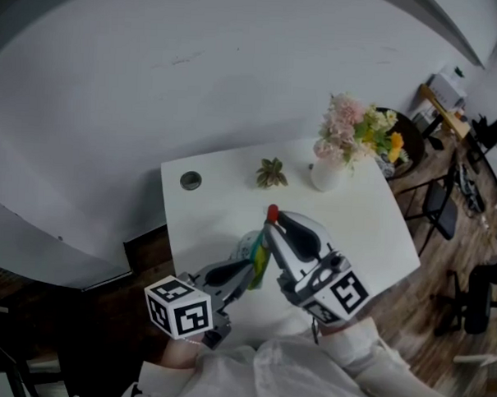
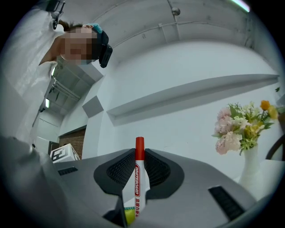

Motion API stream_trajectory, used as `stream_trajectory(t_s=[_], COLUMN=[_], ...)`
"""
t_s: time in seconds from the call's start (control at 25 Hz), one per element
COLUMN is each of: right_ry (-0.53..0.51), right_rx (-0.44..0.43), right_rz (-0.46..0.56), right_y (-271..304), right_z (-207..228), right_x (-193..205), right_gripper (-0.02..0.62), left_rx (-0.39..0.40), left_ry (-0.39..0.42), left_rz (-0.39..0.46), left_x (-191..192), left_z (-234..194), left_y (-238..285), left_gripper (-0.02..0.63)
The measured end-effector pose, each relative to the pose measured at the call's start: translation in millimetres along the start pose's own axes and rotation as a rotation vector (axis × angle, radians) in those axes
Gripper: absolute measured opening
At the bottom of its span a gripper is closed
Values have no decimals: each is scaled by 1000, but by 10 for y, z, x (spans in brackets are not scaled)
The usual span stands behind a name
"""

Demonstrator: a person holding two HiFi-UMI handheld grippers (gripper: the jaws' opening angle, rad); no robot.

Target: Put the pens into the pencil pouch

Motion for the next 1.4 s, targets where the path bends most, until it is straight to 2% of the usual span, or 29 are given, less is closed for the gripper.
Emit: stream_trajectory(t_s=[0.2,0.84,1.4], right_ry=[21,8,-56], right_rx=[7,80,295], right_rz=[-43,-53,-210], right_y=[-47,-326,-1022], right_z=[3,9,364], right_x=[58,-50,22], right_gripper=[61,61,61], left_rx=[1,44,132], left_ry=[8,49,77], left_rz=[7,-33,-99], left_x=[-24,-30,2], left_z=[6,102,311], left_y=[11,96,467], left_gripper=[29,28,28])
Point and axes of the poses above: the fingertips, and each gripper's own axes: y forward along the fingers, z to its right, x out of its underside, the point moved 7 cm from there along -y, backward along the fingers, and after that the axes turned 12 degrees about z, right-handed, at the moved point
